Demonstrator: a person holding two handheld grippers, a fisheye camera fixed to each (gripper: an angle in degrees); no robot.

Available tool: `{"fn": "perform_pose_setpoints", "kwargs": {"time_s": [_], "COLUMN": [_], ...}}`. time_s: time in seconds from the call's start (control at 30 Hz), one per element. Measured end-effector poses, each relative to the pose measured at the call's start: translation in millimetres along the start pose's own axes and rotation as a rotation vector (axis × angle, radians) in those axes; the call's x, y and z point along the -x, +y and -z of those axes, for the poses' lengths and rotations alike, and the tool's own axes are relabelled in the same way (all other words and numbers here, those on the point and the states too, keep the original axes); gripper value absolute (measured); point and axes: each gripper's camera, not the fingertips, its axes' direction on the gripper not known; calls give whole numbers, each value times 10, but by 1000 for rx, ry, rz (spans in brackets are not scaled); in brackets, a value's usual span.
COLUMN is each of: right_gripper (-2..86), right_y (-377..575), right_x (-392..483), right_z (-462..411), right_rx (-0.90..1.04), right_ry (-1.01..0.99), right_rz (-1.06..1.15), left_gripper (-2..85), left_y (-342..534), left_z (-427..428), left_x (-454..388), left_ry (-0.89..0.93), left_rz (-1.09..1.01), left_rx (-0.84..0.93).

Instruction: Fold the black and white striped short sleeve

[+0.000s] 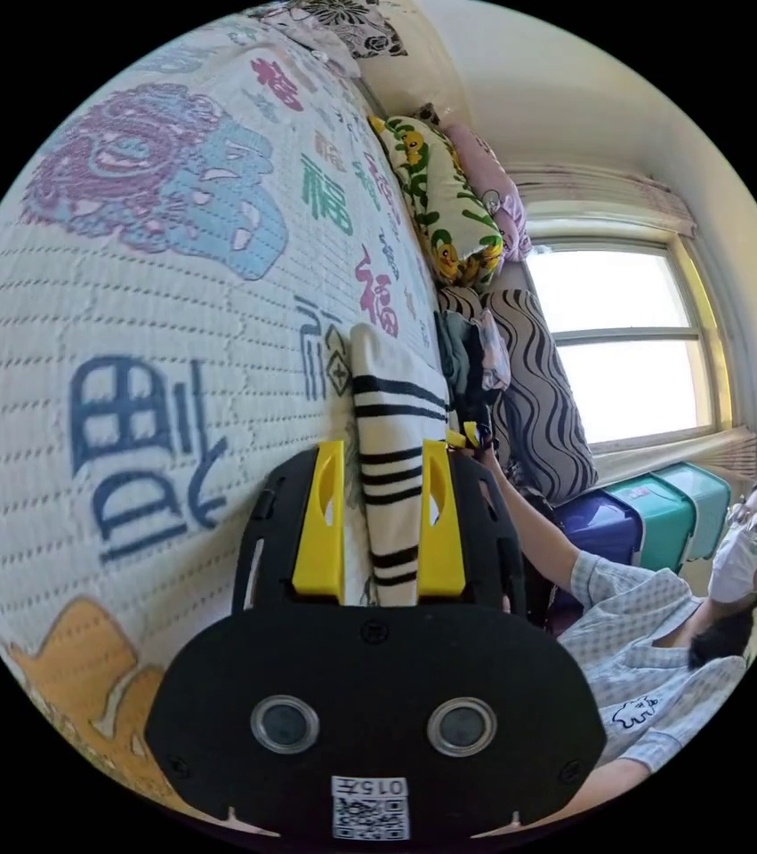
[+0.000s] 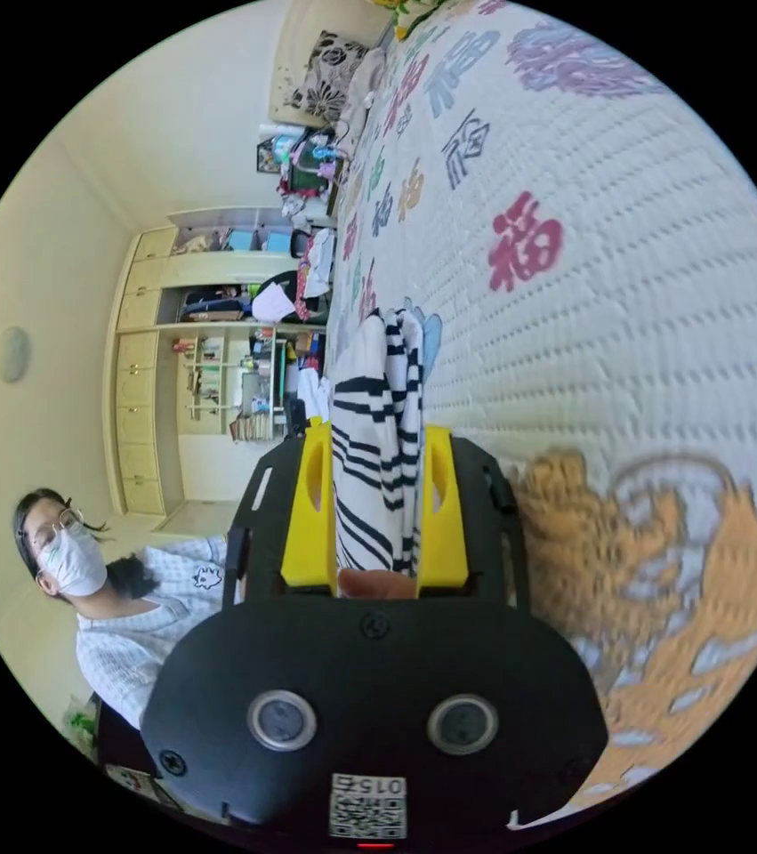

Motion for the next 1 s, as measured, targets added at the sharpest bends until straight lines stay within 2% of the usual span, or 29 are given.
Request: {"fn": "perform_pose_setpoints", "kwargs": {"time_s": [0.2, 0.33, 0.53, 0.77, 0.87, 1.0], "right_gripper": [111, 64, 56, 55, 56, 56], "right_y": [-219, -96, 548, 1848, 2299, 2661], "right_x": [204, 342, 1288, 2645, 3102, 3598], "right_z": [-380, -462, -291, -144, -83, 28], "right_rx": [112, 80, -24, -287, -383, -487], "right_ry": [-49, -66, -20, 253, 384, 553], "right_rz": [66, 47, 285, 528, 555, 536], "left_gripper": [105, 67, 57, 55, 54, 53], "left_y": [-339, -428, -220, 367, 559, 574], "left_z": [-343, -405, -185, -107, -243, -557], "left_x": [-65, -124, -1144, -2849, -3452, -4039], "left_ry": [48, 61, 96, 104, 151, 246], "left_rz": [-54, -30, -314, -745, -869, -936], "left_rx": [56, 103, 53, 24, 27, 56]}}
